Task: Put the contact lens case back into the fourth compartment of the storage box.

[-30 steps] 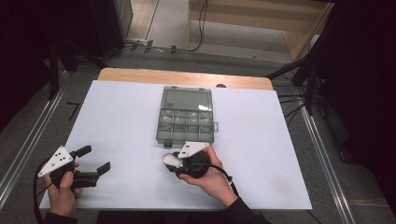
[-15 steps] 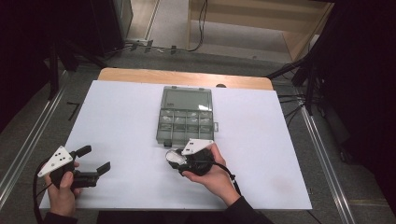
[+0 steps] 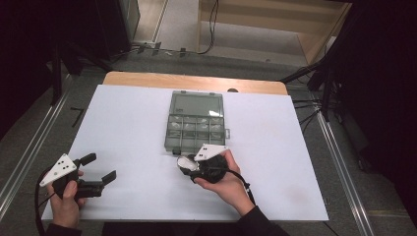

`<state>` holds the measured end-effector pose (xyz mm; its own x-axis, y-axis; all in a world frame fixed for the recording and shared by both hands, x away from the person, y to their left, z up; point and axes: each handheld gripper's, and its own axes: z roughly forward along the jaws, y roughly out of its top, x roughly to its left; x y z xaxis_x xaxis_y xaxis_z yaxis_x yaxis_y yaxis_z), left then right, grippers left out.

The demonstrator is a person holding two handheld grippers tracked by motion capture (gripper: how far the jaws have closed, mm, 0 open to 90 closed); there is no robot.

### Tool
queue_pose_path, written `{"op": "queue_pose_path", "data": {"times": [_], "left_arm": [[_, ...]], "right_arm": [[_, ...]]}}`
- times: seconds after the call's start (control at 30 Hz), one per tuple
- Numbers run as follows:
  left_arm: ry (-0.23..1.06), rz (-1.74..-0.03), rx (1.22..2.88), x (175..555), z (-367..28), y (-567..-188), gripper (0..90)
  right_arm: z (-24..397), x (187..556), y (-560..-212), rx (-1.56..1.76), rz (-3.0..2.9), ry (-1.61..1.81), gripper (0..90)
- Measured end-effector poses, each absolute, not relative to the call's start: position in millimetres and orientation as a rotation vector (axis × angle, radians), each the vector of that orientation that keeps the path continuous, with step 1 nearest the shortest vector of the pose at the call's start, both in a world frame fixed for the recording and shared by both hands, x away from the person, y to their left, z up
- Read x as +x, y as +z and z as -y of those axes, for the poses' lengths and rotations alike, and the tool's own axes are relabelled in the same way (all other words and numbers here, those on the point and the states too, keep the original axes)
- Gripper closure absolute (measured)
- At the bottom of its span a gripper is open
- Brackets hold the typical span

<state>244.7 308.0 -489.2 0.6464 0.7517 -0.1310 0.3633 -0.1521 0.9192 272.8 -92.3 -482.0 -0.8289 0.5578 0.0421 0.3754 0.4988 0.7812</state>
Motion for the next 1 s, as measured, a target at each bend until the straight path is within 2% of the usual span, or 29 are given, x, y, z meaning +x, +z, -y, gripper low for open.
{"op": "queue_pose_path", "data": {"times": [1.0], "left_arm": [[0.43, -0.9, 1.759, 244.6, -305.6, -491.8, 0.0]], "right_arm": [[109.6, 282.1, -479.4, 0.851, -2.488, 1.23, 46.7]]}}
